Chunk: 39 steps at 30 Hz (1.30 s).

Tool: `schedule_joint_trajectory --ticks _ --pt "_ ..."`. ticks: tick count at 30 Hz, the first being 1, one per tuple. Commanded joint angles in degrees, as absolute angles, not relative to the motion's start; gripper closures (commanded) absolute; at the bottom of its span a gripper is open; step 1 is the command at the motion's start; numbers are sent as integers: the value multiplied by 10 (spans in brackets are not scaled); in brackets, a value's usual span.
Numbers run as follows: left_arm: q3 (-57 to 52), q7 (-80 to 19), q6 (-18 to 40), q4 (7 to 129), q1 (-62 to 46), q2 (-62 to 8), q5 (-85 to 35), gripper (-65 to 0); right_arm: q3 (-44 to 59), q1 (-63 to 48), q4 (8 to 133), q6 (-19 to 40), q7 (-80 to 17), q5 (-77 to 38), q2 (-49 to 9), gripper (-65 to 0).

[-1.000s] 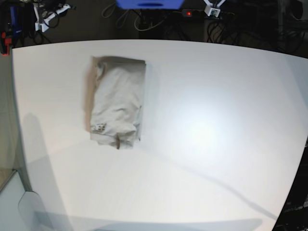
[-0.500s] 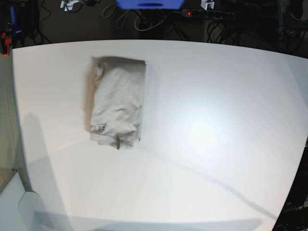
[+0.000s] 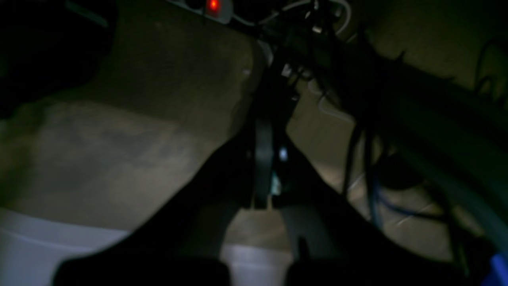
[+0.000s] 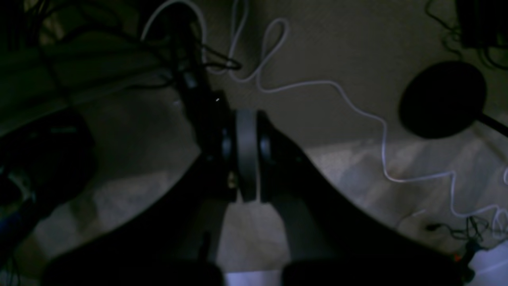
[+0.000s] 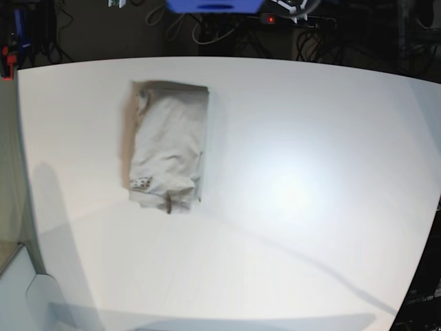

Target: Layout the t-shirt on the table in an organized manner, then fold the t-shirt properly

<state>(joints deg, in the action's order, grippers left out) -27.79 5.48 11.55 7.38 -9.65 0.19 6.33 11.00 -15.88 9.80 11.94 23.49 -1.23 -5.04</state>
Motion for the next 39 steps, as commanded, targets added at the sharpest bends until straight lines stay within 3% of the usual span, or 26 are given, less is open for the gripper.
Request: schedule_joint_trajectory --ticks 1,4,6,9,13,19,39 --pt "-272 57 114 73 -99 5 62 -1 109 -164 97 109 241 -13 -56 0" --pt "-271 57 112 73 -99 5 59 -1 105 -159 96 107 240 -12 -58 0" --pt "-271 58 80 73 -98 5 60 -1 106 -153 95 102 240 -12 -66 0" --pt "-269 58 26 73 -97 1 63 -1 97 -153 95 36 240 -7 -69 0" --pt "-268 58 18 73 -86 0 63 -1 56 -152 95 -57 242 38 -69 0" --pt "-268 88 16 73 -81 2 63 -1 44 -140 95 -119 241 87 -67 0" --pt "-269 89 16 73 -73 14 63 -1 33 -101 59 -125 238 134 -68 0"
